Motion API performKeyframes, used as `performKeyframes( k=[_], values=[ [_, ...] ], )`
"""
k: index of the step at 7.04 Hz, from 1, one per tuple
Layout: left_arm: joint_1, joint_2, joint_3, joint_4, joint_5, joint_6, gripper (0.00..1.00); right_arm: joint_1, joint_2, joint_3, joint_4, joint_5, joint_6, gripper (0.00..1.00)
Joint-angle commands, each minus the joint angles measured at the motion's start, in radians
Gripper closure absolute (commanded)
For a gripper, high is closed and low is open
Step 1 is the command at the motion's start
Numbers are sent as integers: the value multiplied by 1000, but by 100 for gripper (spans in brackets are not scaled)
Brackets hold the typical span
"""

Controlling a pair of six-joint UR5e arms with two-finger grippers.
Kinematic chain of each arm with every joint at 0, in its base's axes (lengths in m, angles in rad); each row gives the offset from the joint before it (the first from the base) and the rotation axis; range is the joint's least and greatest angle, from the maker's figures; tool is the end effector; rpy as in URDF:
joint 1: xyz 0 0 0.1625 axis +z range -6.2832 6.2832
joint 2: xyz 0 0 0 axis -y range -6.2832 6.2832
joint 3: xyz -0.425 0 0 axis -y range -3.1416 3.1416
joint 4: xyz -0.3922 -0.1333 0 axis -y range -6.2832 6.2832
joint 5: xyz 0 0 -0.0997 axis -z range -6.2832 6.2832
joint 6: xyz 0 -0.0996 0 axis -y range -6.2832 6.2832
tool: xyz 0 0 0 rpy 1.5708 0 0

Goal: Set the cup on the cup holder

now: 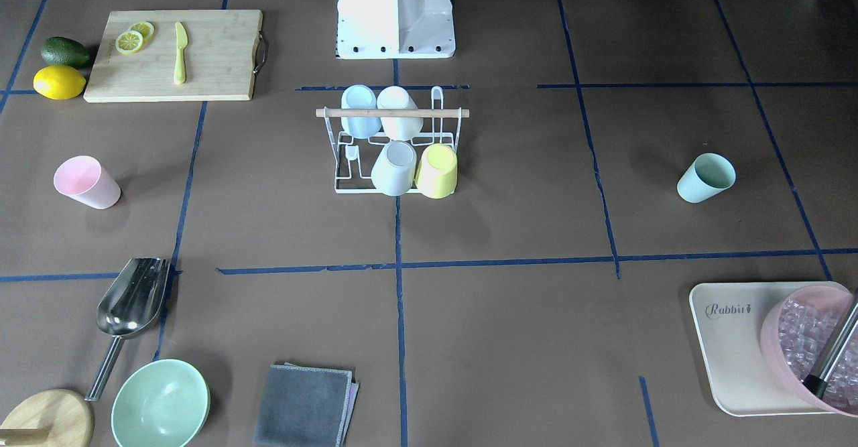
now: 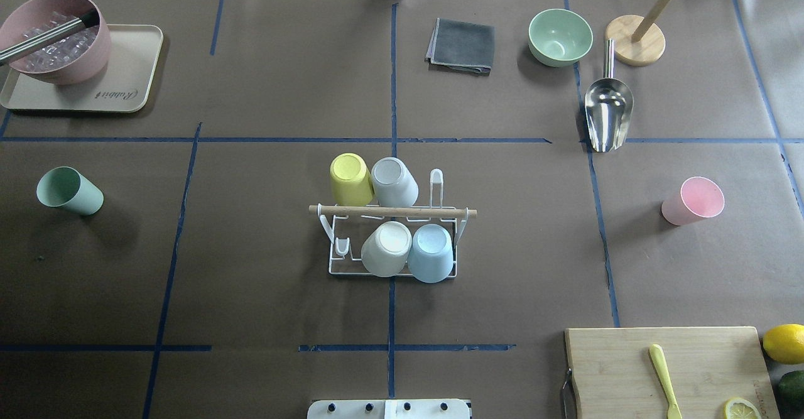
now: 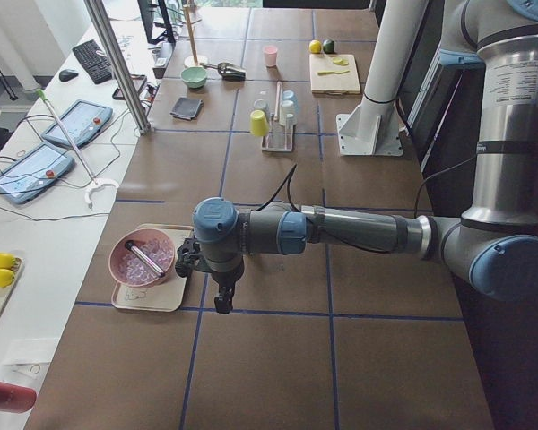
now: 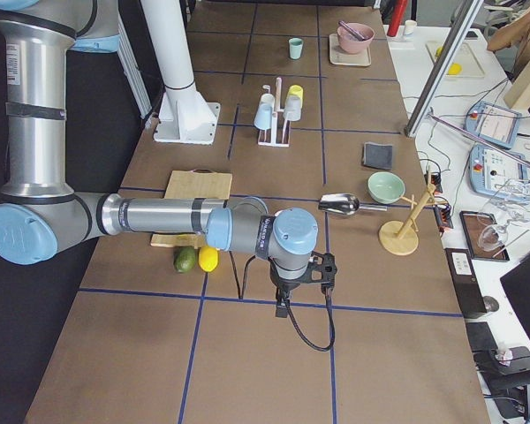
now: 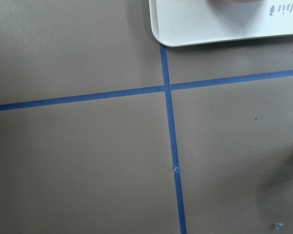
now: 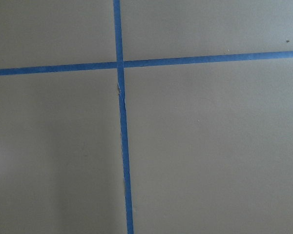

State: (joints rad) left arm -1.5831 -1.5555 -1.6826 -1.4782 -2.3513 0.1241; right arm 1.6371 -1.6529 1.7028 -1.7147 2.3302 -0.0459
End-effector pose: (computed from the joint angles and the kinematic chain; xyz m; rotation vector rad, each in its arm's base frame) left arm -0.0692 -0.4830 0.6200 0.0569 0.7788 0.1076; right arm 0.0944 -0.4441 0.6478 -0.0468 -0.7627 0.0551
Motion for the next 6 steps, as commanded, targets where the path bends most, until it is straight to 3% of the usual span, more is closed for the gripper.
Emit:
performKeyframes(
  k=[1,6],
  values=[
    [0,-1,0,1,-3,0,0,-2,-1,0,0,-2,1,0],
    [0,-8,-9,12,-5,-3,0,-33,2,-2,14,-9,-3,0]
  ],
)
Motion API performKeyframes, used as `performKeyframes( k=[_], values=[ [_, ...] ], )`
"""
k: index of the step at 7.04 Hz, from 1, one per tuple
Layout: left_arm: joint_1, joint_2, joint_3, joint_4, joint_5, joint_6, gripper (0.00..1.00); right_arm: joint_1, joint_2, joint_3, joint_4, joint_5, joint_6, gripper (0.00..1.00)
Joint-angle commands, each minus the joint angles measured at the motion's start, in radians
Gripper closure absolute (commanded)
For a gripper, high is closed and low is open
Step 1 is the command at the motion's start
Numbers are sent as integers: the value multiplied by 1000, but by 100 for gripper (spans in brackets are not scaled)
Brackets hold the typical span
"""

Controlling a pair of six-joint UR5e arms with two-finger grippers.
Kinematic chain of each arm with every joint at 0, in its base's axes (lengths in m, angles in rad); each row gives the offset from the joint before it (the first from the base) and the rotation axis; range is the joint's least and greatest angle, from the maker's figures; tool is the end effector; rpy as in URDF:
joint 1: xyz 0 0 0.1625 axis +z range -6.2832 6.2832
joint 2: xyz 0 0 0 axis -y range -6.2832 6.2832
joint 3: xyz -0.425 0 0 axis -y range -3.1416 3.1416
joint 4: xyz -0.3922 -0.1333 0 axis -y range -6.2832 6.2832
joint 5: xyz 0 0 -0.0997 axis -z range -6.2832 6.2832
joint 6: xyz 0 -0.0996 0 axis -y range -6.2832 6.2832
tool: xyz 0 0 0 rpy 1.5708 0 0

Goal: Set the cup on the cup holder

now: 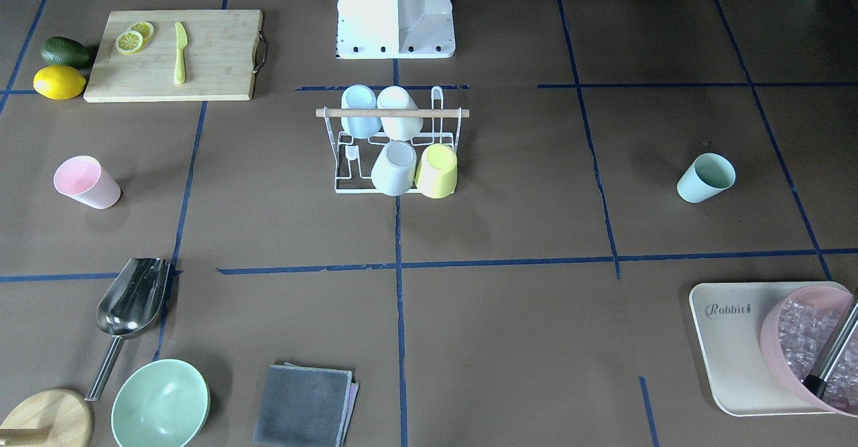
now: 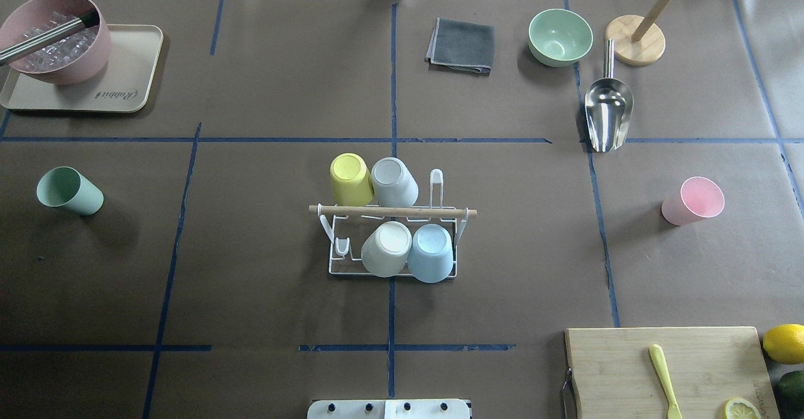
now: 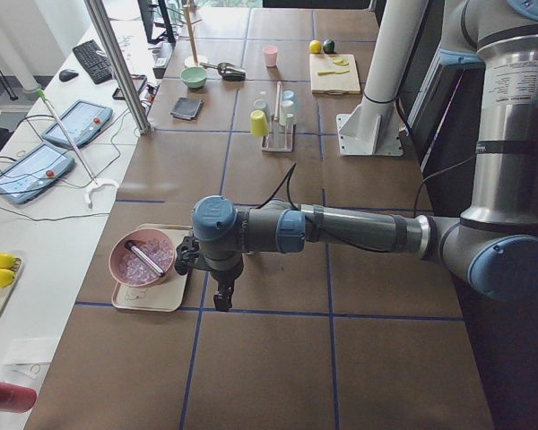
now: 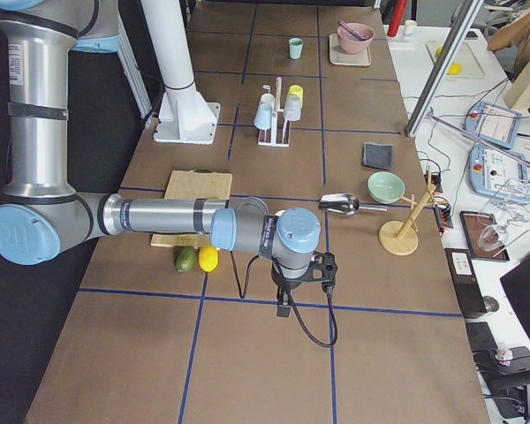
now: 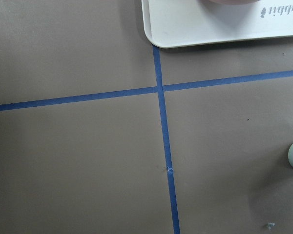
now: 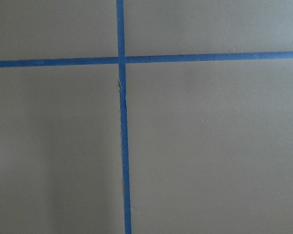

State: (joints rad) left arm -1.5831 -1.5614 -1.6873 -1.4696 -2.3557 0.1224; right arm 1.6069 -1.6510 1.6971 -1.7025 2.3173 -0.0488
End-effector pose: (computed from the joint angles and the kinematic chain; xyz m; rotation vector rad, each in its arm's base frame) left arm -0.0689 -0.4853 0.6154 0.0584 0.7831 0.1067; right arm 0.0819 -0.4482 0.6494 -0.0499 -0.7488 0.0199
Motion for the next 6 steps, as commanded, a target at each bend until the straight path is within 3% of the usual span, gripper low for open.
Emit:
performKeyframes(
  k=[1,2,4,5,6],
  values=[
    [0,-3,-20,6,1,-1,0,-4,8,3,-3,7,1,0],
    [2,-6,-34,17,0,-1,0,-2,22,22,-12,5,3,0],
    [9,-107,-110,240,-2,-3,0,-60,106,15,-98,17,6,0],
    [14,-167,-120,329,-1,-4,0,-74,182,3,-197,30,3,0],
    [56,-180,-120,339,-1,-6,0,-93,254,-25,-265,31,3,0]
  ],
)
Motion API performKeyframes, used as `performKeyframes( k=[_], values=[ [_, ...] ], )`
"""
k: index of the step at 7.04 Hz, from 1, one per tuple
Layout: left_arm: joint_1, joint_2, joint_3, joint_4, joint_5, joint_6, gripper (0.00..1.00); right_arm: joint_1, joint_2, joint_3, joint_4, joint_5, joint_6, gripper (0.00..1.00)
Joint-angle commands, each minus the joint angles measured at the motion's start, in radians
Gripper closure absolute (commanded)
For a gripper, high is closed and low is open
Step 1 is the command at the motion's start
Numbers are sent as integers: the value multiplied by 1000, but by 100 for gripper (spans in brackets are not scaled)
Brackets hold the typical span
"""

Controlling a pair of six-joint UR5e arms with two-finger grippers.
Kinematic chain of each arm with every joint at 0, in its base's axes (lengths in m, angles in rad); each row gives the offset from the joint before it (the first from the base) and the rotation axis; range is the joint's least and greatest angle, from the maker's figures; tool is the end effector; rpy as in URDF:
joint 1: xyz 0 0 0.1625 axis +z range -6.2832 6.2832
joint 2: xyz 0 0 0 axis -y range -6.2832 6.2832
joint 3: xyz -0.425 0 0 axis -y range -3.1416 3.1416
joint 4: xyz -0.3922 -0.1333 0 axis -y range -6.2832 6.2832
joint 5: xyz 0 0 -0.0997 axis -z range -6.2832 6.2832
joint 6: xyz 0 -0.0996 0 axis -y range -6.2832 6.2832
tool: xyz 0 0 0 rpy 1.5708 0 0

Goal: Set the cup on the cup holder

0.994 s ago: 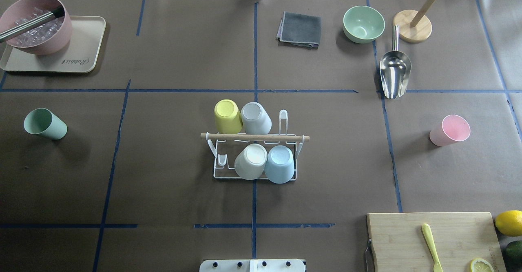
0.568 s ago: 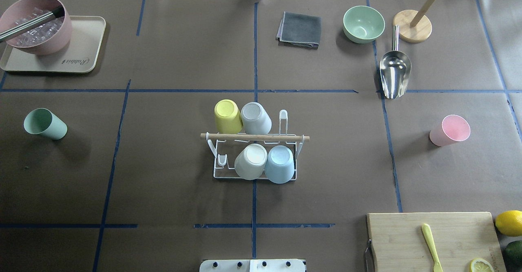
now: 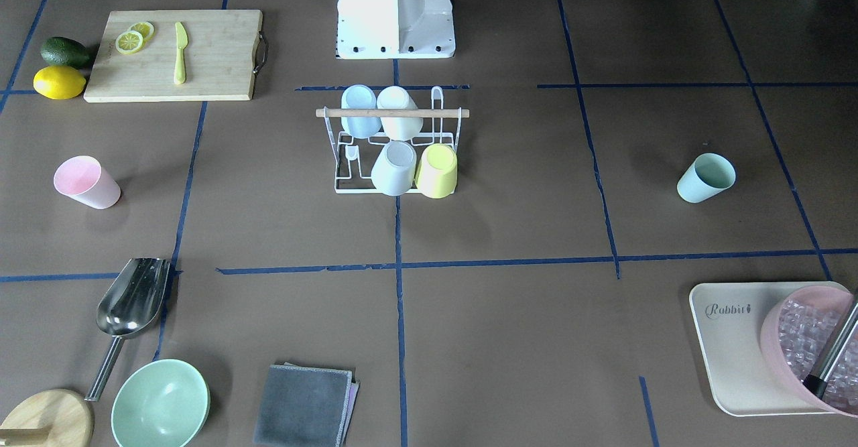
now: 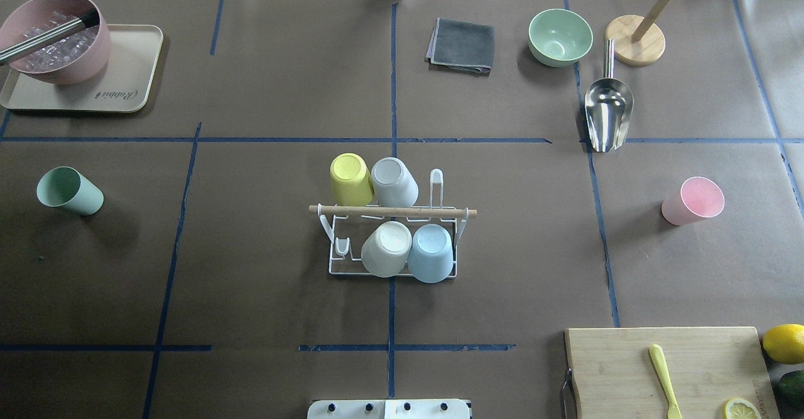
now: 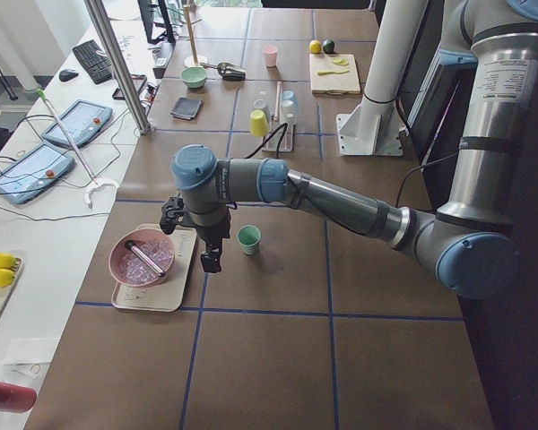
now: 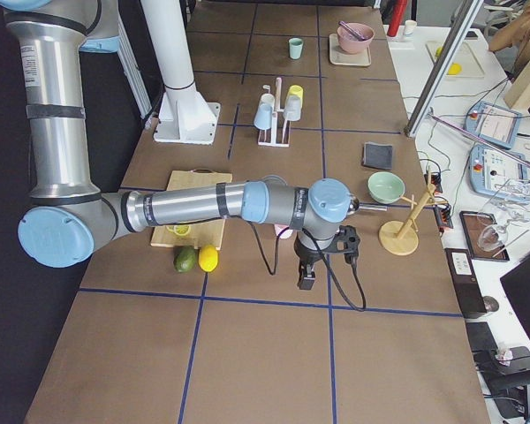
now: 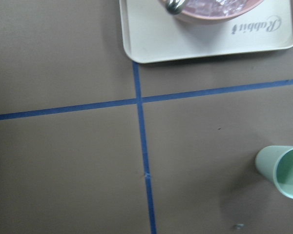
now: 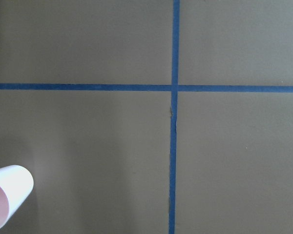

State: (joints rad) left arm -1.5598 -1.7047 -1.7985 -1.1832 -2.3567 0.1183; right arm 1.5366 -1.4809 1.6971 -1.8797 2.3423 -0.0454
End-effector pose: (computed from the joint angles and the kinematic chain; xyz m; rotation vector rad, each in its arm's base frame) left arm -0.0571 -0.5221 0.5179 0.0176 0.7865 0.1123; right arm 0.0463 -0.5158 0.5820 -0.0837 -0.7714 -0.0398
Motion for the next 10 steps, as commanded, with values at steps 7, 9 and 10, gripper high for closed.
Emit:
performKeyframes(
  k=[7,9,10],
  values=[
    [371,-328,263,277,-1,9,0,-173,402,-359,-294,106,-1,0],
    [433,-331,310,275,-4,9,0,-228,447,-451,-306,112,1,0],
    [443,-331,333,271,-6,9,0,-257,450,-456,-358,112,-1,0]
  ],
)
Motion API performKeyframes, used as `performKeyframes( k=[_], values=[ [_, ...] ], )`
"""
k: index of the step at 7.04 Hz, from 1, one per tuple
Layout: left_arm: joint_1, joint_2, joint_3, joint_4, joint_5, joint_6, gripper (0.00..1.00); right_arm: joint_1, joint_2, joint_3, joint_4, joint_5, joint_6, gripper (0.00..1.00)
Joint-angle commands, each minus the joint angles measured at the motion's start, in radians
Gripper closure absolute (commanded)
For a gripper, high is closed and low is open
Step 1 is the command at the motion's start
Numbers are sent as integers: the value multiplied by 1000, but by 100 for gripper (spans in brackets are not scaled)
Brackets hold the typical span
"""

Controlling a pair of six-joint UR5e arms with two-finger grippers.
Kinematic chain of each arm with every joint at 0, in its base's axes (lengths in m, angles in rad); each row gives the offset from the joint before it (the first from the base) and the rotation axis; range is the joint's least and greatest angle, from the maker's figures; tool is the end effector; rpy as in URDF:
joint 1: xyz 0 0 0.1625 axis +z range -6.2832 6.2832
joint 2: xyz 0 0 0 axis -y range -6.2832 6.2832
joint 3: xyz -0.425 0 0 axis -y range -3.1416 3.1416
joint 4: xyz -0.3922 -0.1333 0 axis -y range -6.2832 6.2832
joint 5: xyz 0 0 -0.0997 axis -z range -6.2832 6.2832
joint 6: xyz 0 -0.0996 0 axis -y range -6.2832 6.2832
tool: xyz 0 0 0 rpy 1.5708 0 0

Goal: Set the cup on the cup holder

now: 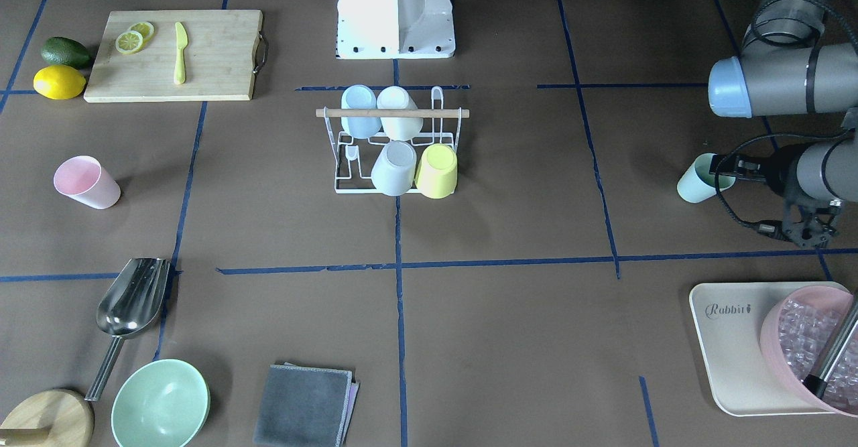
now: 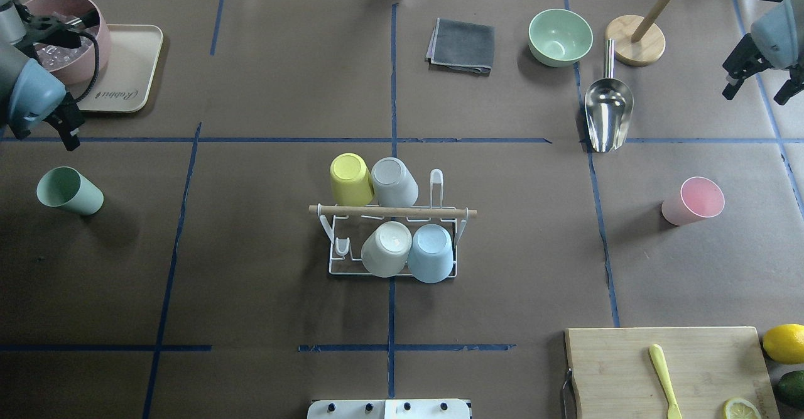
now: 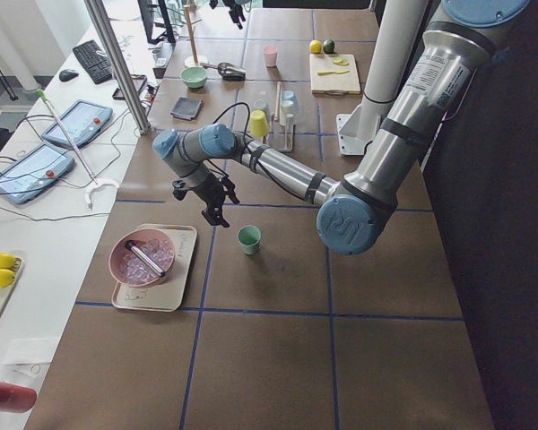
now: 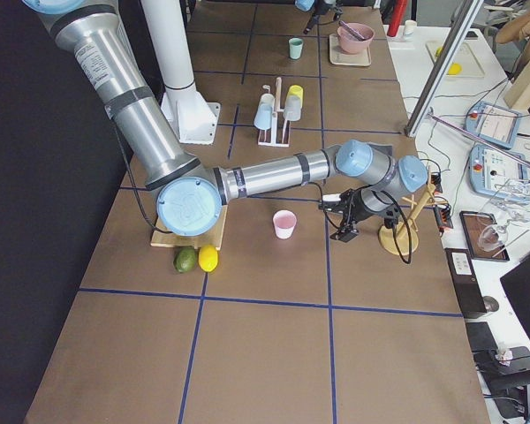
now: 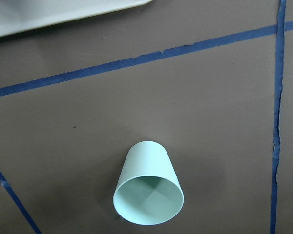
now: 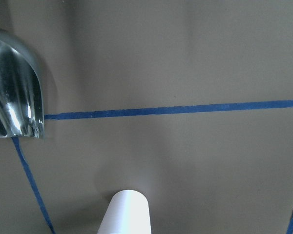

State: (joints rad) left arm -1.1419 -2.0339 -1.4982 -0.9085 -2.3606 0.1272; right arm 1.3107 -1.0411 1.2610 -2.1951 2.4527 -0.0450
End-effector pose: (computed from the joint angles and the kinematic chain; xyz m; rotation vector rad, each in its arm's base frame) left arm 0.2050 -0.5987 0.4877 -0.3752 0.7426 0.4167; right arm -0.1163 -0.6564 0.5411 -0.4684 -0.8232 -0.1037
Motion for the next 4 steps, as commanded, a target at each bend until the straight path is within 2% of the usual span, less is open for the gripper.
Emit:
performKeyframes(
  k=[1,3,4],
  values=[
    [33,-21,74,-29,9,0,0,-54,12,-20,-73,2,-1,0],
    [31,-69,142,-41,9,0,0,-102,9,-22,-97,2,-3,0],
    [31,-119,218,-41,11,0,0,-119,7,-43,-97,2,-3,0]
  ],
)
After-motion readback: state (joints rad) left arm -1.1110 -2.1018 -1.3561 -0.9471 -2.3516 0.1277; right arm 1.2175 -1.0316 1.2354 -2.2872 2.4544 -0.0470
